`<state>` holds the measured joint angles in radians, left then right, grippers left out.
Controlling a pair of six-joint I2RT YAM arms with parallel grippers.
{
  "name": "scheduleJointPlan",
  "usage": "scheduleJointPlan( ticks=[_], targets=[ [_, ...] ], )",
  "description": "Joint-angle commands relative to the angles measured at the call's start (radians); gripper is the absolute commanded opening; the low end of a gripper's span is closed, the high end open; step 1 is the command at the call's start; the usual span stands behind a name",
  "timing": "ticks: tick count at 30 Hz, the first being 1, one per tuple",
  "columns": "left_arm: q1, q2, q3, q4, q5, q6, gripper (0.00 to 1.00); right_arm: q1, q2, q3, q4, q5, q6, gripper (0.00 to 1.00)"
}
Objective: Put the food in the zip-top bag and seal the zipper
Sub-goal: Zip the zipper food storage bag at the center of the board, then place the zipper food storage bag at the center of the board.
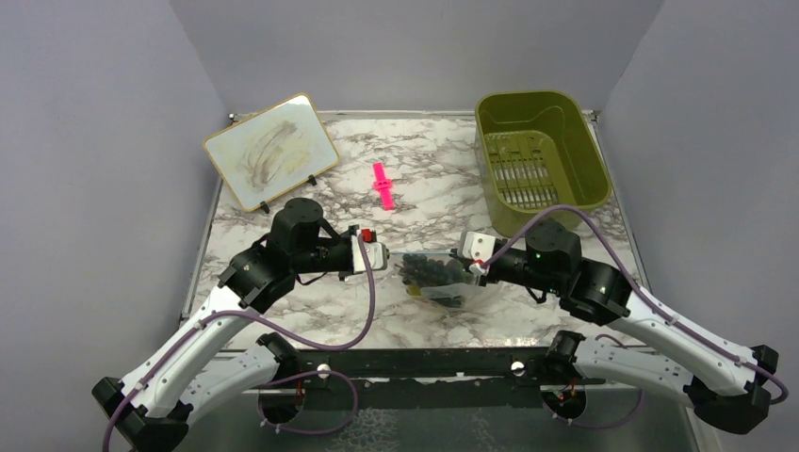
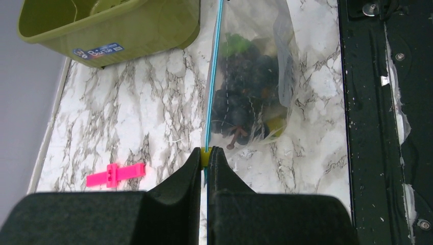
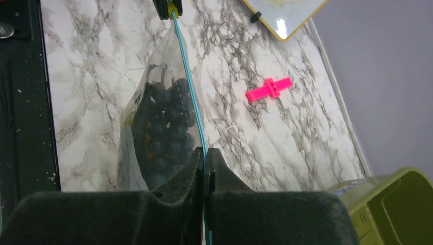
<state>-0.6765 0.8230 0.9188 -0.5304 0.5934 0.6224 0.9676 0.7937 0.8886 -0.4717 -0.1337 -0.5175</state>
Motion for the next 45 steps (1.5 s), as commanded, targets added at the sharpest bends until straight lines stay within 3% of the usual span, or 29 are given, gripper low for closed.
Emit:
scheduleJointPlan(
  ticks=[1, 10, 13, 16, 20, 24, 30, 34, 40, 45],
  targets=[
    [0.005, -0.024, 0.009, -0.054, -0.101, 0.02, 0.0, -0.005, -0.063, 0.021, -0.059, 0.153, -0.013, 0.01],
    [0.005, -0.046, -0.007, -0.067, -0.216, 0.021, 0.0, -0.005, -0.065, -0.018, -0.053, 0.082, 0.024, 0.01],
    [0.006, -0.062, 0.002, -0.067, -0.213, 0.018, 0.01, -0.005, -0.062, -0.027, -0.024, -0.015, 0.022, 0.01],
    [0.006, -0.087, 0.025, -0.066, -0.216, -0.001, 0.14, -0.005, -0.043, -0.019, -0.011, -0.107, 0.034, 0.01],
    [0.006, -0.127, 0.074, -0.066, -0.203, -0.036, 0.44, -0.005, -0.009, -0.018, -0.017, -0.252, 0.047, 0.01],
    [0.006, -0.175, 0.089, -0.028, -0.249, -0.063, 0.55, -0.004, 0.025, -0.014, 0.007, -0.417, 0.071, 0.01],
    [0.005, -0.216, 0.119, 0.051, -0.361, -0.126, 0.72, -0.004, 0.095, 0.044, 0.195, -0.622, 0.279, 0.01],
    [0.006, -0.215, 0.153, 0.092, -0.44, -0.156, 0.84, -0.005, 0.159, 0.036, 0.34, -0.528, 0.425, 0.01],
    [0.005, -0.209, 0.165, 0.112, -0.523, -0.171, 0.9, -0.011, 0.349, 0.062, 0.269, -0.235, 0.399, 0.01],
    [0.005, -0.195, 0.144, 0.103, -0.548, -0.204, 0.99, -0.119, 0.455, 0.016, 0.35, -0.142, 0.367, 0.01]
  ],
)
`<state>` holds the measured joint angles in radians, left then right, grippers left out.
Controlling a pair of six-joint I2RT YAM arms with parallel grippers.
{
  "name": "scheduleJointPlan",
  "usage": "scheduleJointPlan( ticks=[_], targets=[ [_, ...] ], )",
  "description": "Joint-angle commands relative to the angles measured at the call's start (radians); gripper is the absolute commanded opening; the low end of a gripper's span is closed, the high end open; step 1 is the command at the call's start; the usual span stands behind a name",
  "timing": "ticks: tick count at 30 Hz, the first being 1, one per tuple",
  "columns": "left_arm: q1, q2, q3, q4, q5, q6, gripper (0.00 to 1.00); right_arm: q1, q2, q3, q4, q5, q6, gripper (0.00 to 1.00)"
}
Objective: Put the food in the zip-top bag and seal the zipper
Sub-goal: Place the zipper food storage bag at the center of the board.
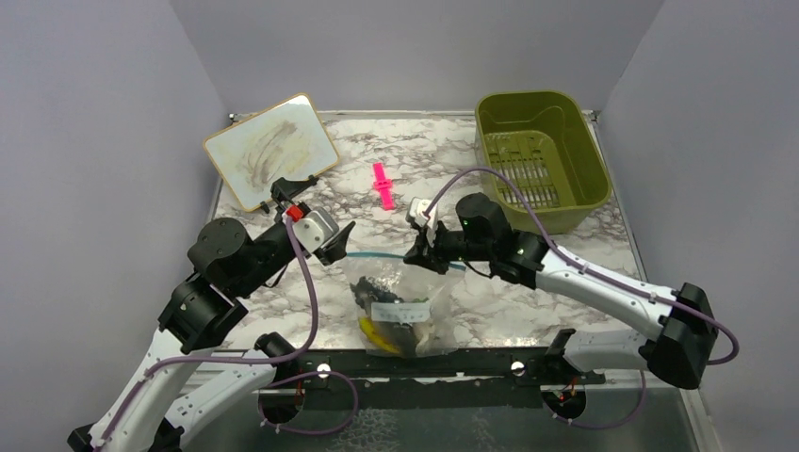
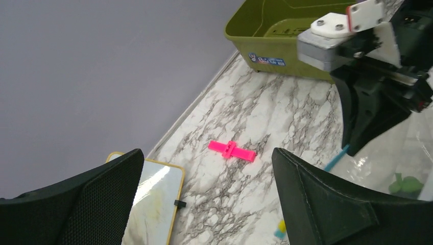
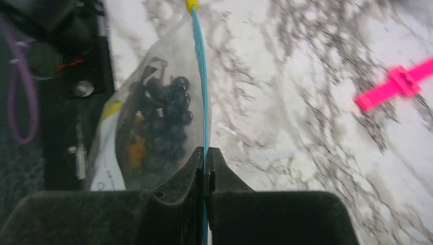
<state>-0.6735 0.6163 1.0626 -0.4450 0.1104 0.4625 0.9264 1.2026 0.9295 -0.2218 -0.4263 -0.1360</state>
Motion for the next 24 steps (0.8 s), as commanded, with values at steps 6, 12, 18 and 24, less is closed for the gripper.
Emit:
scheduleJointPlan(
  ticks=[6, 12, 18, 24],
  targets=[
    [0.002, 0.001, -0.037, 0.026, -0.068, -0.084, 0.99, -0.214, 0.185, -0.025, 0.226, 0.1, -0.167, 0.01],
    [0.002, -0.035, -0.075, 0.021, -0.072, -0.095, 1.0, -0.264, 0.376, 0.077, 0.185, 0.179, -0.279, 0.02],
    [0.003, -0.074, -0.115, 0.012, -0.089, -0.1, 0.99, -0.279, 0.412, 0.121, 0.205, 0.165, -0.264, 0.08],
    [0.003, -0.073, -0.147, 0.002, -0.093, -0.138, 1.0, -0.282, 0.409, 0.13, 0.188, 0.203, -0.244, 0.17]
  ],
)
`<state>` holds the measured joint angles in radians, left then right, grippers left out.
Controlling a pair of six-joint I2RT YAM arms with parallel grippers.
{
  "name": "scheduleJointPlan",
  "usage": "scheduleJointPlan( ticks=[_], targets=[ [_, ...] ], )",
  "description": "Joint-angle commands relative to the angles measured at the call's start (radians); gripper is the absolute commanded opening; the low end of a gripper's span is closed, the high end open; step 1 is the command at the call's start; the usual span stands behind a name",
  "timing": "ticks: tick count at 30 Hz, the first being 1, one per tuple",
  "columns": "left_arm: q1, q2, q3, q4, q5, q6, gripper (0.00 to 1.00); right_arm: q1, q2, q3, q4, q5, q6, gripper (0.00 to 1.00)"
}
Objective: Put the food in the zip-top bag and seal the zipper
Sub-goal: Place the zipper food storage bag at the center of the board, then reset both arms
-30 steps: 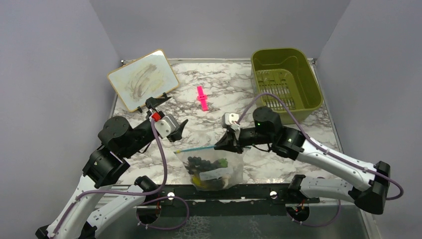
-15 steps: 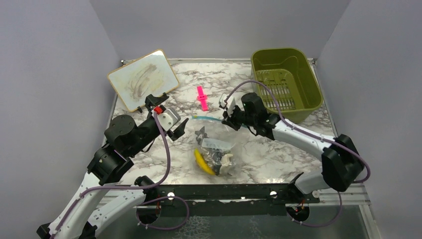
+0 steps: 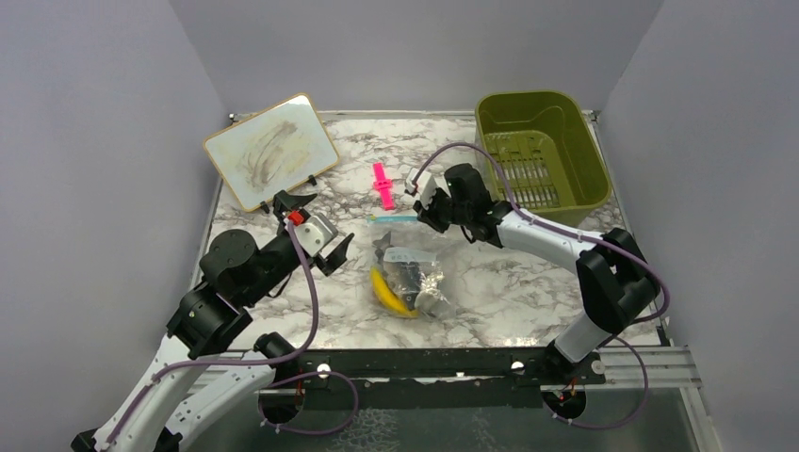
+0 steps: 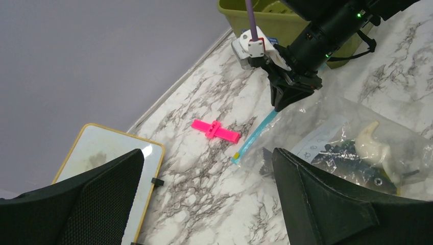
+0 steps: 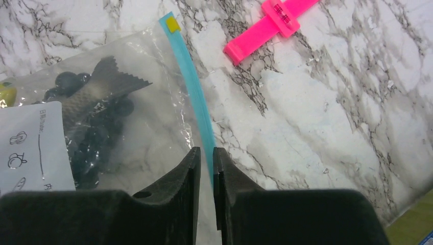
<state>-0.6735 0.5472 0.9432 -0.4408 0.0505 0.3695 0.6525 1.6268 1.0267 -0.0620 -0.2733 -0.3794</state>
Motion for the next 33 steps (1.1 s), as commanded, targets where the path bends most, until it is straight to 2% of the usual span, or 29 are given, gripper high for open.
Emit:
scheduleJointPlan(
  ticks=[1, 6, 10, 12, 14, 16, 18, 21, 23, 26, 29, 33],
  targets=[
    [0.003, 0.002, -0.031, -0.001, -0.04, -0.063, 0.99, -0.009, -0.02, 0.032, 0.021, 0.061, 0.004, 0.18],
    [0.002, 0.065, -0.034, -0.017, -0.063, -0.238, 0.99, -0.01, -0.073, 0.031, -0.011, 0.068, 0.063, 0.36],
    [0.001, 0.112, -0.033, -0.024, -0.07, -0.337, 0.98, -0.01, -0.124, 0.051, -0.069, 0.024, 0.141, 0.41],
    [0.001, 0.132, -0.03, -0.023, -0.084, -0.364, 0.98, -0.011, -0.156, 0.059, -0.099, -0.021, 0.173, 0.47],
    [0.002, 0.153, -0.026, -0.022, -0.105, -0.392, 0.99, -0.01, -0.202, 0.06, -0.118, -0.038, 0.237, 0.61],
    [0.002, 0.172, -0.019, -0.022, -0.114, -0.423, 0.99, -0.01, -0.252, 0.057, -0.137, -0.017, 0.332, 0.91],
    [0.002, 0.195, -0.008, -0.023, -0.126, -0.462, 0.99, -0.01, -0.3, 0.067, -0.186, 0.044, 0.449, 0.93],
    [0.002, 0.227, 0.021, -0.021, -0.148, -0.543, 0.99, -0.011, -0.357, 0.082, -0.272, 0.02, 0.525, 0.95],
    [0.003, 0.237, 0.028, -0.016, -0.191, -0.651, 0.99, -0.01, -0.406, 0.072, -0.298, 0.016, 0.577, 0.96],
    [0.002, 0.246, 0.024, -0.014, -0.24, -0.772, 0.99, -0.011, -0.493, 0.051, -0.324, 0.098, 0.667, 0.98],
    [0.002, 0.253, 0.03, -0.018, -0.247, -0.793, 0.99, -0.01, -0.58, 0.044, -0.371, 0.214, 0.718, 1.0],
    [0.002, 0.229, 0.042, -0.001, -0.26, -0.77, 0.99, -0.01, -0.681, 0.02, -0.402, 0.277, 0.726, 1.0]
  ],
)
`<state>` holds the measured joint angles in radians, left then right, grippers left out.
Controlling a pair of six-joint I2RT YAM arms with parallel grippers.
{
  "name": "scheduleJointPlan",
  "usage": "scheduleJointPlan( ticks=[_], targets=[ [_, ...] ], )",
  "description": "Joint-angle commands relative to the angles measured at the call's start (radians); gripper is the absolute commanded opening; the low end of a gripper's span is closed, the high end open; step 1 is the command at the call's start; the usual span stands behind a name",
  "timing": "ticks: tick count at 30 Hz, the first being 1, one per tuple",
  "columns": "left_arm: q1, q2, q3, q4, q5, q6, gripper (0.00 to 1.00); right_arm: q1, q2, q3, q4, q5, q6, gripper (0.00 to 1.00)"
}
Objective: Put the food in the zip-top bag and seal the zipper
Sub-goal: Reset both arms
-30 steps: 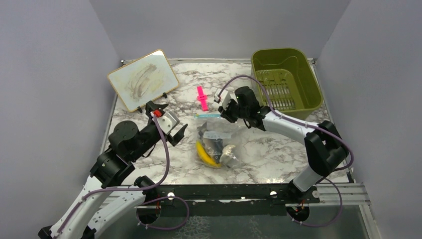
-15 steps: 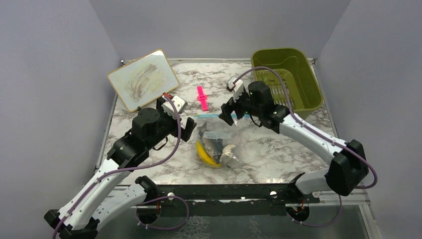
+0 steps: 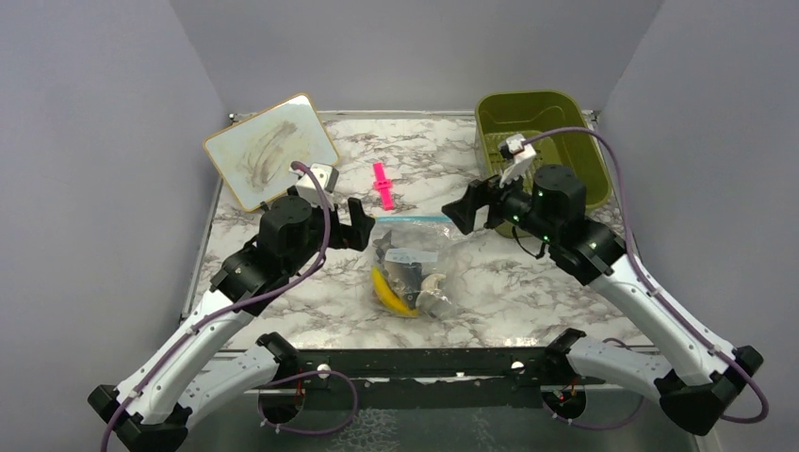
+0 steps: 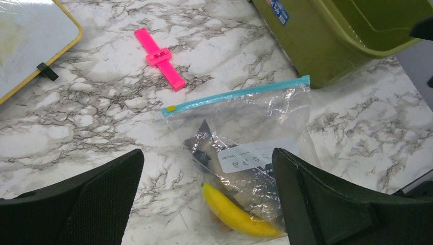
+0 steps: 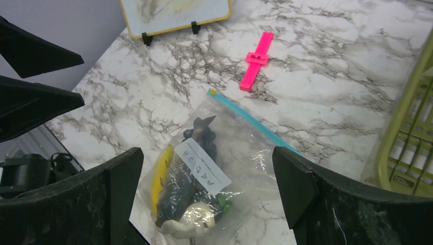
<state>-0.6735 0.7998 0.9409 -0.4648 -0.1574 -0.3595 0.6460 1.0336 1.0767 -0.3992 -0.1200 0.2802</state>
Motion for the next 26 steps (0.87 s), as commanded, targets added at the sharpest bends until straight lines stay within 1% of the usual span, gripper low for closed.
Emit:
scheduleJointPlan(
  ticks=[1, 9, 13, 26],
  targets=[
    [0.003, -0.034, 0.046, 0.03, -0.057, -0.034, 0.99, -0.003, -0.109, -0.036, -0.069, 0.124, 0.07, 1.0],
    [0.002, -0.111, 0.028, 0.089, -0.076, 0.015, 0.99, -0.003, -0.223, -0.085, -0.095, 0.097, 0.17, 1.0],
    [0.002, -0.116, 0.0, 0.094, -0.078, 0.019, 0.99, -0.003, -0.257, -0.09, -0.096, 0.111, 0.194, 1.0],
    [0.002, -0.1, -0.035, 0.096, -0.045, 0.016, 0.99, -0.003, -0.267, -0.091, -0.096, 0.149, 0.198, 1.0]
  ],
)
